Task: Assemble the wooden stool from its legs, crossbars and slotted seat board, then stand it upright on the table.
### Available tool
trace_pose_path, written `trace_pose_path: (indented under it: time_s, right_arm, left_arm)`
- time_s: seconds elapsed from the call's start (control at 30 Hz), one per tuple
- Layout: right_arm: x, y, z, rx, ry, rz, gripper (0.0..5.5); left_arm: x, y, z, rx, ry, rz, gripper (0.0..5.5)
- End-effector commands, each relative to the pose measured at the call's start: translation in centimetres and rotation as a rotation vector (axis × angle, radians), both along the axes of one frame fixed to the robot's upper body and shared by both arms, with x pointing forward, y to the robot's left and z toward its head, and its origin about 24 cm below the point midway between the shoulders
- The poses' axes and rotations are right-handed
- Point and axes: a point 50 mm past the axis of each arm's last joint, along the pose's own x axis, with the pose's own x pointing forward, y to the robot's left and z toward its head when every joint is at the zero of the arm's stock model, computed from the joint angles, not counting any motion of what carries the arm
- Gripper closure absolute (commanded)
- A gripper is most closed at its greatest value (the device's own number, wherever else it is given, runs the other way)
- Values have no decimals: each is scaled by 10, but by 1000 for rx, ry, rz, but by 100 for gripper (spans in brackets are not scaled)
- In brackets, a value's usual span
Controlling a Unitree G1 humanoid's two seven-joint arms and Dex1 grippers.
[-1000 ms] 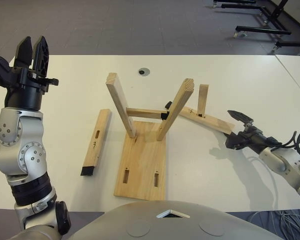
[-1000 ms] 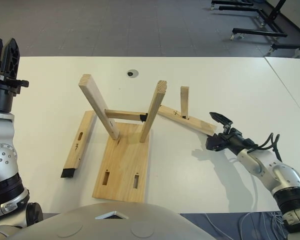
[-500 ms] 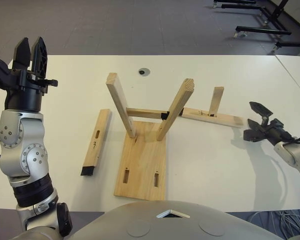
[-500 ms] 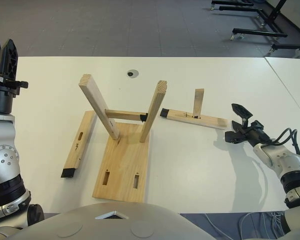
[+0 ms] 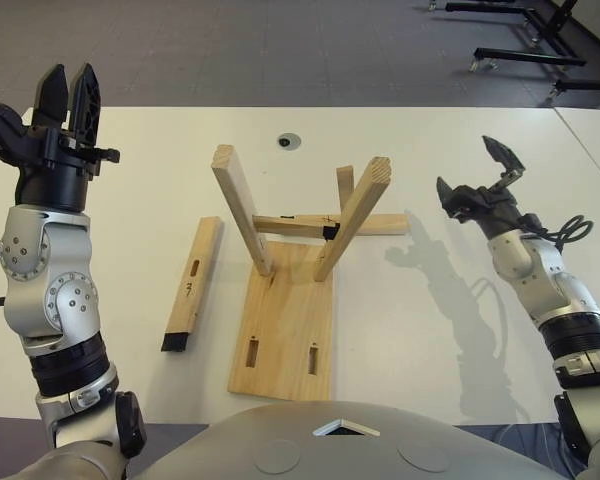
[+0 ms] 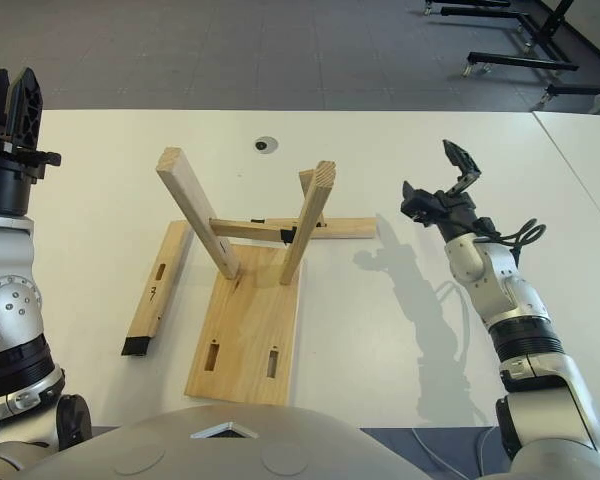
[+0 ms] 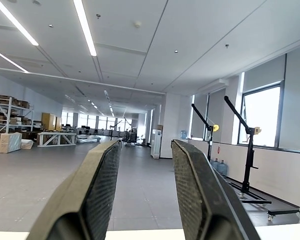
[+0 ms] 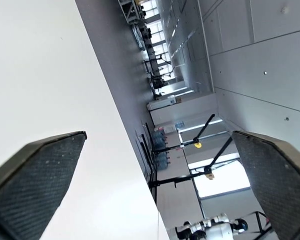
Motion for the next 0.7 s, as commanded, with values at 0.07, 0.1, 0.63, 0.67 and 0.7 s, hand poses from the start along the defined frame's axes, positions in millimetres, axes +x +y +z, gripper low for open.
trace_pose_path:
  time_s: [0.07, 0.1, 0.63, 0.67, 0.7]
  right_arm:
    - [11, 13, 16, 210, -32, -20, 13]
    - [12, 29, 17, 369, -5, 31, 13]
    - [19, 133, 89, 1108, 175, 383, 13]
    - [20, 133, 87, 1087, 180, 365, 13]
    - [21, 132, 86, 1074, 183, 352, 13]
  left_arm:
    - [5, 1, 4, 18, 7, -22, 369]
    - [6, 2, 5, 20, 8, -25, 369]
    - [17, -11, 3, 17, 20, -92, 369]
    - [17, -12, 3, 15, 19, -92, 369]
    - [17, -13, 3, 14, 19, -95, 369]
